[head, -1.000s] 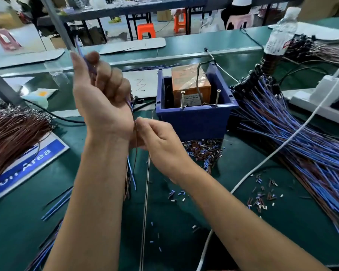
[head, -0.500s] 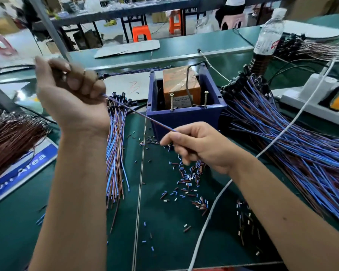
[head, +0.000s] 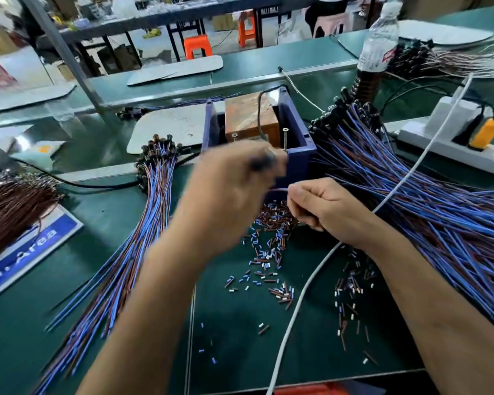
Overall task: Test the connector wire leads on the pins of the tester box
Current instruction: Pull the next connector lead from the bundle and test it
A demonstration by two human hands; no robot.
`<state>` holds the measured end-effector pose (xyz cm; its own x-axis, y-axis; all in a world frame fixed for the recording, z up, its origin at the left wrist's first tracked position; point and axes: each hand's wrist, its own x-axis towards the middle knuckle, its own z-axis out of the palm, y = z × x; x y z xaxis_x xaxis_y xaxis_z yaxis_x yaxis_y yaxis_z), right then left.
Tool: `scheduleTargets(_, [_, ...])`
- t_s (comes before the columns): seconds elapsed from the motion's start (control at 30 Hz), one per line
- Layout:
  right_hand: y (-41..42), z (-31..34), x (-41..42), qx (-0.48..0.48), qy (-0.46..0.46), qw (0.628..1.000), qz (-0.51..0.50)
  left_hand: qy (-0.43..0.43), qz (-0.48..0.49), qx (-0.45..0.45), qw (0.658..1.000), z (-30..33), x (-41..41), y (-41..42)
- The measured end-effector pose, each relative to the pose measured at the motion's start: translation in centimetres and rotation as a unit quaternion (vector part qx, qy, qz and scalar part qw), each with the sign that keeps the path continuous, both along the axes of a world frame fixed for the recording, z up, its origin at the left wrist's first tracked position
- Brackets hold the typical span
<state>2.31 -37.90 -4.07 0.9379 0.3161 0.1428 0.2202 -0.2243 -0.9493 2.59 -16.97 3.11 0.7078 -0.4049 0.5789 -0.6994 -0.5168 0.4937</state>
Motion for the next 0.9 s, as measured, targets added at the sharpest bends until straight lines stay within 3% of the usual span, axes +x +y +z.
scheduleTargets(0.07, [0.4, 0.0, -0.2, -0.007, -0.012, 1.000, 0.011, -0.022, -0.038, 0.121, 0.992, -1.5, -1.8, -2.3])
scheduleTargets(0.1, [0.5, -0.1, -0.2, -0.005, -0.018, 1.000, 0.008, -0.007, -0.038, 0.138, 0.990, -2.5, -1.6, -2.5])
scheduleTargets(0.2, [0.4, -0.5, 0.1, 0.004, -0.014, 1.000, -0.019, 0.030, -0.040, 0.088, 0.995, -4.8, -0.1, -1.5])
scheduleTargets(0.4, [0.6, -0.6, 0.3, -0.095, -0.060, 0.993, -0.048, 0.058, -0.034, 0.000, 0.998, -7.2, 1.1, -0.6])
scheduleTargets(0.6, [0.8, -1.2, 0.5, -0.069, -0.088, 0.989, -0.097, 0.065, -0.007, -0.036, 0.997, -7.7, 1.2, -0.4])
scheduleTargets(0.9, [0.8, -0.5, 0.1, -0.026, -0.111, 0.987, -0.116, 0.205, 0.004, -0.126, 0.971, -8.1, 1.4, -0.2])
